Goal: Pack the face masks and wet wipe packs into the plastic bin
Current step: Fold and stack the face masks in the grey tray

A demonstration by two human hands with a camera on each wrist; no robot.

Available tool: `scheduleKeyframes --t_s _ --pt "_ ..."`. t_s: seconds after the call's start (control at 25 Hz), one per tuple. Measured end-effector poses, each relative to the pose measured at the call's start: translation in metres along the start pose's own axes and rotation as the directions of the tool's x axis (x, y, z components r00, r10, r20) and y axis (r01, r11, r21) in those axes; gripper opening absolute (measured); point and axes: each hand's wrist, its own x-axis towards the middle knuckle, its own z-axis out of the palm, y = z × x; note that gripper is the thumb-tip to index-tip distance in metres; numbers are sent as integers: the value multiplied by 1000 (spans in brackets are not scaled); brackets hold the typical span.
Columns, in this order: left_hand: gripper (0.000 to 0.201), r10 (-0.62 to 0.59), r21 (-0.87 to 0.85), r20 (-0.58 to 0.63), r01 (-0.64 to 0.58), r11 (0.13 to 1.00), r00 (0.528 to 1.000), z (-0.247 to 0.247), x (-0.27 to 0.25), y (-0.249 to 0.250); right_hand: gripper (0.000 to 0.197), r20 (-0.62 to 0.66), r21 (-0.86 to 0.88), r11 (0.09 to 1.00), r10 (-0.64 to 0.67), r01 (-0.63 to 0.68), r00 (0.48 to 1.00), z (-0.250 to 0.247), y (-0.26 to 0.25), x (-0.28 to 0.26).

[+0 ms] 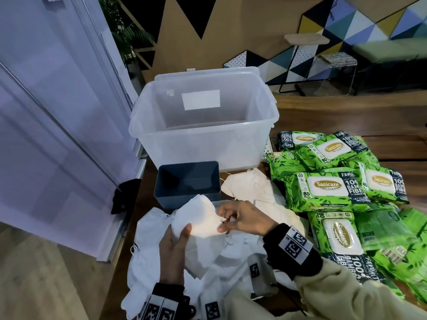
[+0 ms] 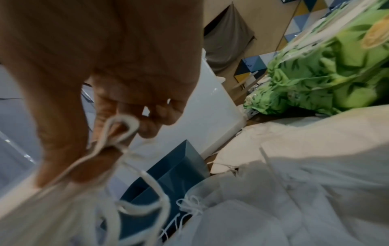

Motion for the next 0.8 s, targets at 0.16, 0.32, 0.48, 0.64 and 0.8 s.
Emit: scheduleKeyframes --t_s 0.16,0.32,0.48,0.64,0.8 --pt "33 -24 7 -14 24 1000 1000 -8 5 2 19 -201 250 968 52 0 978 -2 27 -1" --pt "29 7 36 45 -9 999 999 1 1 4 54 22 484 875 -20 7 1000 10 34 4" --pt "25 -22 14 15 22 1000 1000 -3 4 9 44 -45 676 736 -12 39 999 19 36 5" --pt "12 -23 0 -16 23 1000 1000 -10 6 7 30 -213 721 688 105 84 972 10 35 1" --pt "26 -31 -51 -24 29 998 999 -4 5 5 46 -57 738 675 58 4 997 17 28 1"
